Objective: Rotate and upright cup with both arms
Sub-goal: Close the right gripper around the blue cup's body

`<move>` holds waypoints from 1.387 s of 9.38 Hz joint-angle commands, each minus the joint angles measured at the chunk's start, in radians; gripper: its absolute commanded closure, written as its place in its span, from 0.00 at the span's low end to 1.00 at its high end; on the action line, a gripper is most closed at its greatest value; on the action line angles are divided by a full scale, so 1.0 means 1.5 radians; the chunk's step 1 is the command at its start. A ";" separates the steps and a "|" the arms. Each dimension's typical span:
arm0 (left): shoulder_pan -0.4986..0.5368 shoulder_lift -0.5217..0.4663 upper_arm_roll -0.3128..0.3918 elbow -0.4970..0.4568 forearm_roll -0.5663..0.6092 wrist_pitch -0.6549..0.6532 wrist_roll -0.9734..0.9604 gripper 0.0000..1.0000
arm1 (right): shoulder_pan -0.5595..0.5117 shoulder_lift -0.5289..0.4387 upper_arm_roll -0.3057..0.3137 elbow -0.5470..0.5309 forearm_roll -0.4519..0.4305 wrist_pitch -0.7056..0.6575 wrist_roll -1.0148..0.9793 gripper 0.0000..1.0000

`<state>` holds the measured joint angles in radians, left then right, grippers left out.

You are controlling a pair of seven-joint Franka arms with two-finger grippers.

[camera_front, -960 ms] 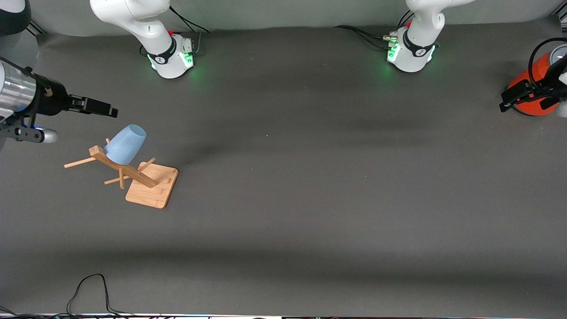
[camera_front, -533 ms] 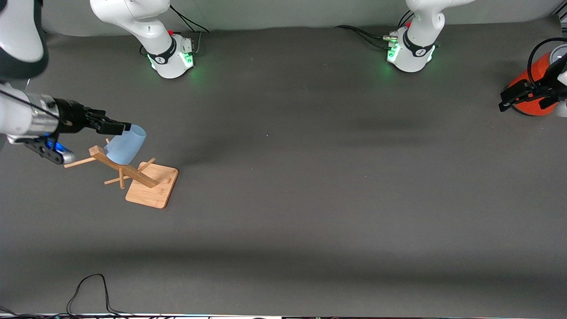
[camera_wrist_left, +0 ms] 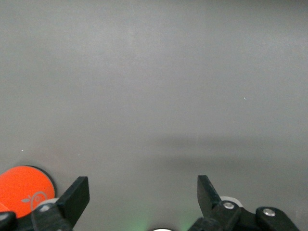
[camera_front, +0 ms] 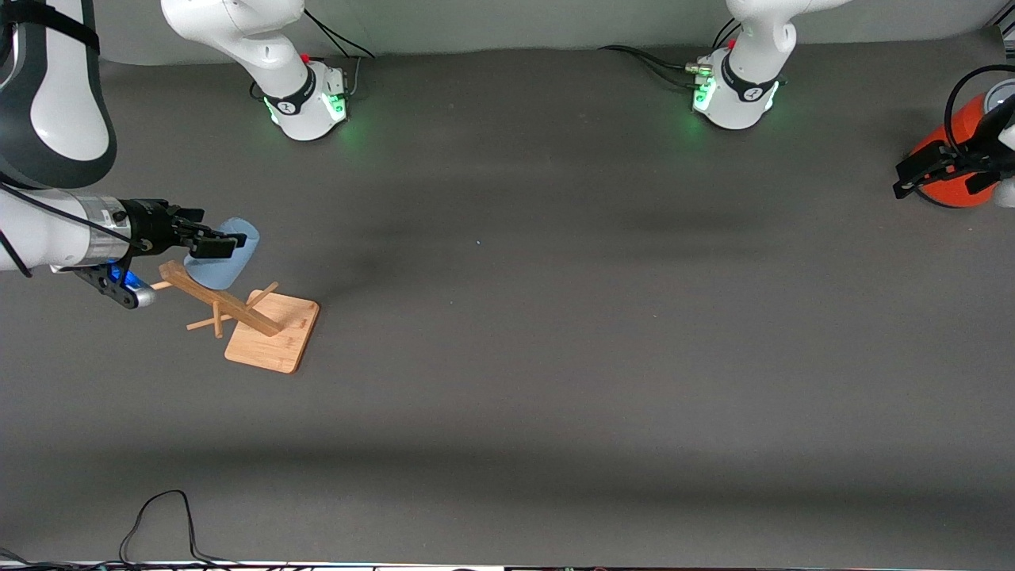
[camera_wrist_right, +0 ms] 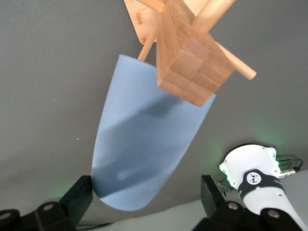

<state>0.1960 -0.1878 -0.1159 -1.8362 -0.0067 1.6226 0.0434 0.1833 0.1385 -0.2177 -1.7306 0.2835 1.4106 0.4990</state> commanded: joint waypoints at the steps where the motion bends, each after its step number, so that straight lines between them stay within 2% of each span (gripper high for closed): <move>1: 0.002 -0.024 -0.004 -0.019 -0.004 0.005 0.013 0.00 | 0.005 -0.012 0.000 -0.025 0.023 0.028 0.028 0.00; 8: -0.001 -0.026 -0.006 -0.019 -0.007 0.003 0.014 0.00 | 0.008 0.023 0.000 -0.029 0.045 0.079 0.035 0.02; 12: -0.003 -0.027 -0.007 -0.019 -0.009 0.001 0.014 0.00 | 0.007 0.020 0.001 -0.027 0.046 0.077 0.036 0.71; 13: -0.003 -0.027 -0.007 -0.018 -0.011 0.000 0.014 0.00 | 0.007 0.017 0.001 -0.024 0.052 0.072 0.039 0.79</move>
<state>0.1945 -0.1958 -0.1278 -1.8370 -0.0102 1.6218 0.0465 0.1895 0.1770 -0.2146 -1.7667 0.3351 1.5139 0.5344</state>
